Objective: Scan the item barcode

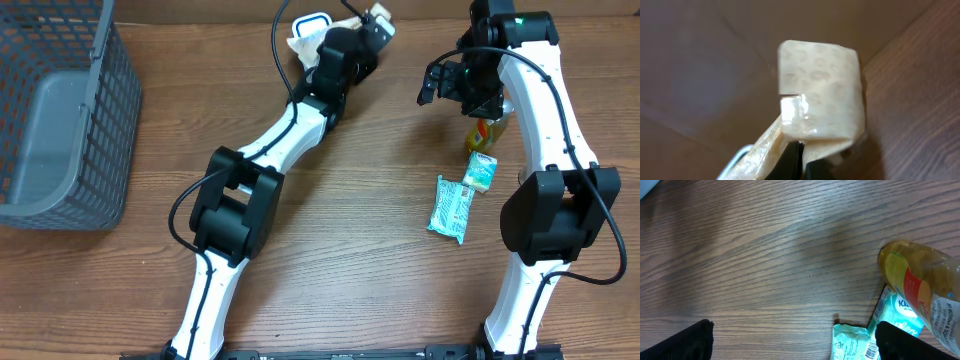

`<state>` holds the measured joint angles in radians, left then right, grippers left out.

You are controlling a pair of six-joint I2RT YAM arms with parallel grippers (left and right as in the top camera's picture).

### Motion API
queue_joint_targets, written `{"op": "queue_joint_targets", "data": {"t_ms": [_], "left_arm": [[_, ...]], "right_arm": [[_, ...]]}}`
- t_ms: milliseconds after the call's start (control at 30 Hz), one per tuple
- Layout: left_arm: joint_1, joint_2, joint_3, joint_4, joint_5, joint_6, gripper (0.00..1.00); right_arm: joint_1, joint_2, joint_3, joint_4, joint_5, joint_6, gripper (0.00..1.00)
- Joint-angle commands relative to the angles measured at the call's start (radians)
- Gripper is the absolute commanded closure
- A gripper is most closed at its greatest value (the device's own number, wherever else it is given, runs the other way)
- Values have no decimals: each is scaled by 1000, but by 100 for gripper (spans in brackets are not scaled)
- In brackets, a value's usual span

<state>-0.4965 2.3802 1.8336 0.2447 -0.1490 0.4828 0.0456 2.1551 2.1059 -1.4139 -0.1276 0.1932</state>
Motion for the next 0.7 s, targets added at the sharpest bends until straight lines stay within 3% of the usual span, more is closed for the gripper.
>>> {"op": "queue_joint_targets", "data": {"t_ms": [0,267,500,667], "left_arm": [[0,29,15,-30,12,-6,95],[13,29,15,-44,26,-53,96],[54,29,15,-117,309,-52,96],[90,30,15,-124,323,-54,95]], "right_arm": [[-1,-18,25,3,-5,-5,0],[-1,-18,25,3,-5,-5,0],[-1,-18,25,3,-5,-5,0],[-1,-18,25,3,-5,-5,0]]}}
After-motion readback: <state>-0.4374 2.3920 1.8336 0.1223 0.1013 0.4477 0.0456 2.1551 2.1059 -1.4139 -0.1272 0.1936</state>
